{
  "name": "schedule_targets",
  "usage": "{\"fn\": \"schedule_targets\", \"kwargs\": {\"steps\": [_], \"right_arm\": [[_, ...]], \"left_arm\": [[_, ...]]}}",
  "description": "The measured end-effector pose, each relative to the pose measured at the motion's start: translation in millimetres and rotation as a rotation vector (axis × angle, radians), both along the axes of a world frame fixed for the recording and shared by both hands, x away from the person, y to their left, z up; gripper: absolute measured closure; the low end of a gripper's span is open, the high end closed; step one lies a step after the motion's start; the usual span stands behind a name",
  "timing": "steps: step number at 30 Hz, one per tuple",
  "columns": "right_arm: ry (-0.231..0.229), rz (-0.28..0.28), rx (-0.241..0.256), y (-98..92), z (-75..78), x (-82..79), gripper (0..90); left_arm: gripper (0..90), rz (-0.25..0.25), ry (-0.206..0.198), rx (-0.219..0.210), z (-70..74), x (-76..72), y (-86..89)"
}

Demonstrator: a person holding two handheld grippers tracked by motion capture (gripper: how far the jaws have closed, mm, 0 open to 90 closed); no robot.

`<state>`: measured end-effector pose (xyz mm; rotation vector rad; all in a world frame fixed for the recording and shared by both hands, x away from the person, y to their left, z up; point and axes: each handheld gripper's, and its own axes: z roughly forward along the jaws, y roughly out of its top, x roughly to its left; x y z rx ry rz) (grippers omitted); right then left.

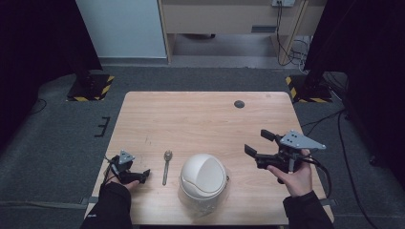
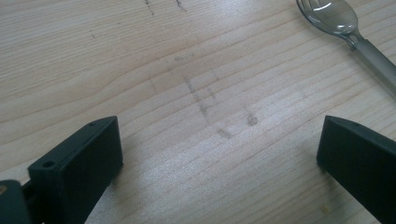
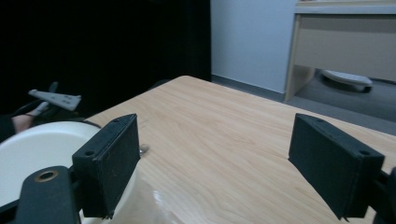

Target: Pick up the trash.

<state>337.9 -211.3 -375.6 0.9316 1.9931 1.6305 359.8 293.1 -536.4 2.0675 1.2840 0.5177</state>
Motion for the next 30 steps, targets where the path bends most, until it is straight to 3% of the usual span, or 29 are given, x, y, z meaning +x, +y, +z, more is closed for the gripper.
{"fn": "schedule_targets", "kwargs": {"steps": [8,14,20,23,30], "right_arm": [[0.018,0.080,-0.009,26.2,-6.5,-5.1,15.3],[0.062,0.153,-0.018,50.3,-22.8,-7.0,15.6],[0.095,0.198,-0.028,62.3,-33.3,-8.2,15.6],[0.110,0.221,-0.081,71.2,-43.8,-9.3,15.9],[0.150,0.237,-0.140,78.2,-55.5,-7.5,16.3]], "left_arm": [[0.0,0.002,0.000,0.000,0.0,0.0,-0.3],[0.0,0.003,0.000,0.000,0.0,-0.1,-0.6],[0.0,0.002,0.000,0.000,0.0,0.2,-0.7],[0.0,0.002,0.000,0.002,0.0,0.1,-0.7],[0.0,0.002,0.000,0.001,0.0,0.2,-1.0]]}}
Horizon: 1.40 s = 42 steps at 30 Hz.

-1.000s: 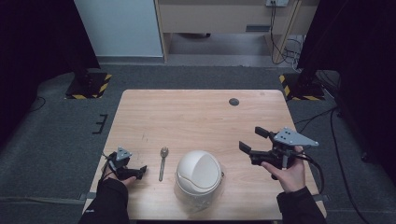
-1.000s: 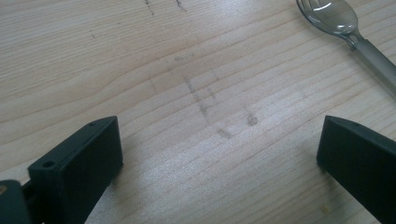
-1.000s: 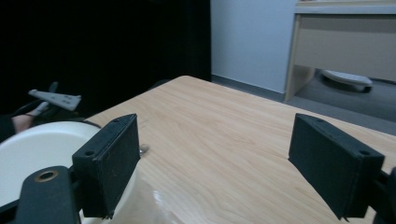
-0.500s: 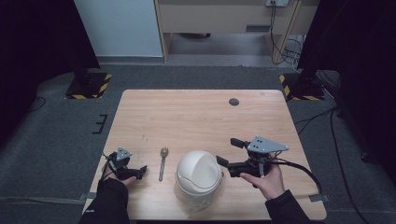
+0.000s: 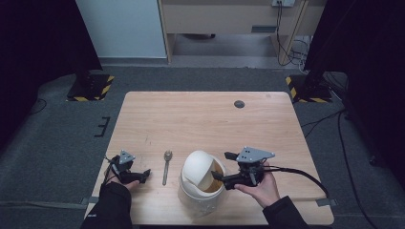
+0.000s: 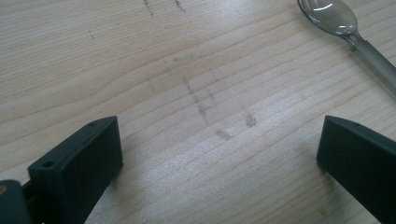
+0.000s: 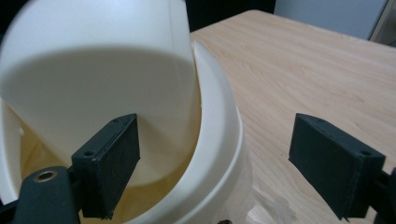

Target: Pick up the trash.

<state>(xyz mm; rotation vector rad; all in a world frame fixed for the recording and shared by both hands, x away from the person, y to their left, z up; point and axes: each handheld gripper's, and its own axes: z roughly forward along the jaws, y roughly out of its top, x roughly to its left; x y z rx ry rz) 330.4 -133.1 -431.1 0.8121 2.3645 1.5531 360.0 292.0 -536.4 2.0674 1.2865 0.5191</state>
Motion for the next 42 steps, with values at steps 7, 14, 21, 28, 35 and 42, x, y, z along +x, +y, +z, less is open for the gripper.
{"fn": "schedule_targets", "kwargs": {"steps": [7,14,21,28,35,42], "right_arm": [[0.022,0.009,-0.020,7.2,-8.9,1.3,19.7],[-0.007,0.005,0.006,-1.7,2.4,-0.8,22.2],[-0.037,-0.052,0.067,-25.0,16.8,5.1,23.0],[-0.060,-0.216,0.064,-70.7,14.6,20.8,22.7],[-0.050,-0.314,0.038,-95.5,2.3,30.4,23.2],[-0.021,-0.379,-0.003,-111.9,-13.4,38.3,23.7]], "left_arm": [[0.0,-0.001,0.002,0.000,0.2,0.1,-0.1],[11.0,0.002,0.049,-0.001,8.8,1.1,1.2],[19.7,0.023,0.029,-0.047,18.7,0.4,-1.0],[25.7,-0.012,-0.056,-0.120,34.2,-3.7,-24.5],[29.8,-0.048,-0.056,-0.139,35.8,-7.6,-50.1],[32.9,-0.084,0.006,-0.078,22.2,-4.3,-76.4]]}}
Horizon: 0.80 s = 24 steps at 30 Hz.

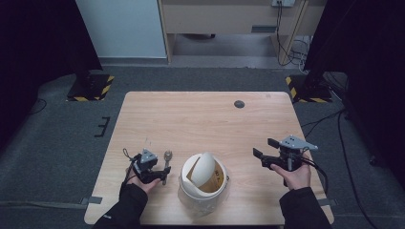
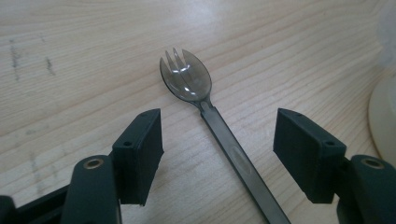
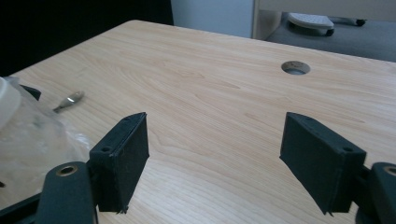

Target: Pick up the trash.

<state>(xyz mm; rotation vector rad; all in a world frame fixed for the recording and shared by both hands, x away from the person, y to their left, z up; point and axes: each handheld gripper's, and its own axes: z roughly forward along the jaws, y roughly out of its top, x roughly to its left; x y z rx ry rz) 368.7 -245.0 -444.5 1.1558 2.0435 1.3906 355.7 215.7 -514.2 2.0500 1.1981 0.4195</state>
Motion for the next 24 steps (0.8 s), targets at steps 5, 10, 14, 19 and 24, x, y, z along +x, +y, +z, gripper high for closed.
{"fn": "schedule_targets", "kwargs": {"steps": [5,10,14,19,24], "right_arm": [[0.004,-0.022,-0.015,-5.6,-3.7,1.9,24.3],[0.007,-0.034,-0.018,-8.3,-5.6,2.5,24.4],[0.007,-0.034,-0.023,-8.0,-5.9,2.8,24.5],[0.009,-0.032,-0.033,-7.3,-7.1,2.9,24.9],[0.007,-0.035,-0.033,-7.9,-8.2,3.0,27.4]], "left_arm": [[34.5,0.000,0.021,0.053,-6.5,1.8,-6.2],[39.1,0.000,0.031,0.094,-8.9,3.0,-10.4],[44.8,0.017,0.026,0.097,-8.4,4.1,-11.6],[60.3,0.016,0.025,0.093,-7.4,8.7,-13.7],[78.8,0.006,0.030,0.087,-6.8,13.7,-12.5]]}}
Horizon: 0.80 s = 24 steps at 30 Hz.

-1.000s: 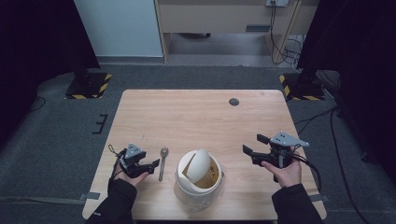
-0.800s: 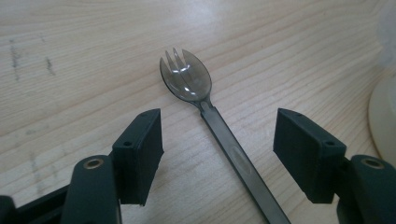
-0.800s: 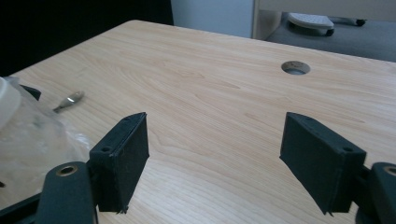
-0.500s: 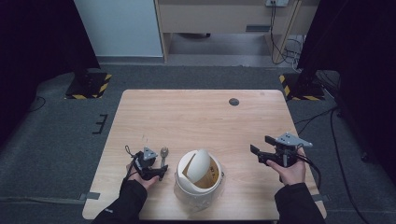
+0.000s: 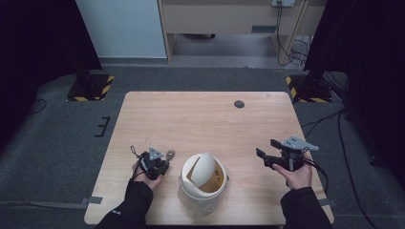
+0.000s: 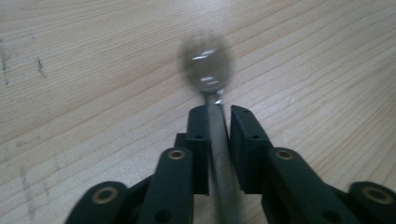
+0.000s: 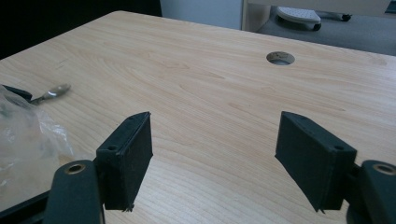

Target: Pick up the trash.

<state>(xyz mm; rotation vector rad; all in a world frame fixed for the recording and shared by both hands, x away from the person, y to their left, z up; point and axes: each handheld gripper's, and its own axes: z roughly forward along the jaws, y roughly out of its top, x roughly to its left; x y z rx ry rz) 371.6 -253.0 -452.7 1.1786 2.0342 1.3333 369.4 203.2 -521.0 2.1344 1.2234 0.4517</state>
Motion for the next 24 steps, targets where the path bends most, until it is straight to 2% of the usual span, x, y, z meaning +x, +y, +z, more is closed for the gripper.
{"fn": "schedule_targets", "kwargs": {"steps": [5,6,7,8,11,12,13,14,15,16,17,20,21,23,24], "right_arm": [[-0.001,-0.004,0.004,-0.5,-0.2,0.1,28.3],[-0.001,-0.001,0.004,-0.9,-0.1,0.2,28.5],[-0.002,0.000,0.004,-1.0,0.0,0.3,28.5],[-0.002,0.000,0.004,-1.0,0.0,0.3,28.5],[-0.004,0.001,0.006,-1.7,0.6,0.6,28.5],[-0.004,-0.003,0.012,-1.8,0.9,0.7,28.5],[-0.004,-0.003,0.012,-1.8,0.9,0.7,28.5],[-0.005,-0.004,0.014,-1.8,1.0,0.6,28.5],[-0.005,-0.006,0.019,-1.9,1.6,0.4,28.5],[-0.011,-0.008,0.024,-2.4,2.6,0.4,28.5],[-0.011,-0.008,0.024,-2.4,2.6,0.4,28.5],[-0.019,-0.007,0.028,-2.4,5.0,0.3,28.5],[-0.019,-0.007,0.028,-2.4,5.0,0.3,28.5],[-0.029,-0.003,0.031,-1.3,7.7,-0.6,28.4],[-0.032,-0.002,0.037,-0.7,9.2,-1.1,28.3]], "left_arm": [[79.6,-0.008,0.019,-0.009,1.2,0.3,2.3],[79.7,-0.012,0.018,-0.013,2.6,0.2,2.6],[79.7,-0.016,-0.002,-0.036,7.0,-0.4,3.4],[79.7,-0.016,-0.002,-0.036,7.0,-0.4,3.4],[79.7,-0.019,-0.075,-0.098,19.8,-2.3,6.5],[79.7,-0.020,-0.116,-0.127,26.0,-3.9,8.5],[79.6,-0.020,-0.116,-0.127,26.0,-3.9,8.5],[79.6,-0.022,-0.146,-0.146,30.5,-5.5,10.1],[79.6,-0.027,-0.160,-0.154,32.7,-6.2,11.2],[79.7,-0.029,-0.193,-0.180,37.9,-8.3,12.5],[79.7,-0.029,-0.193,-0.180,37.9,-8.3,12.5],[79.7,-0.037,-0.282,-0.243,54.3,-13.4,13.3],[79.7,-0.037,-0.282,-0.243,54.3,-13.4,13.3],[79.7,-0.045,-0.362,-0.278,69.3,-18.7,12.4],[79.6,-0.048,-0.387,-0.286,74.2,-20.7,12.0]]}}
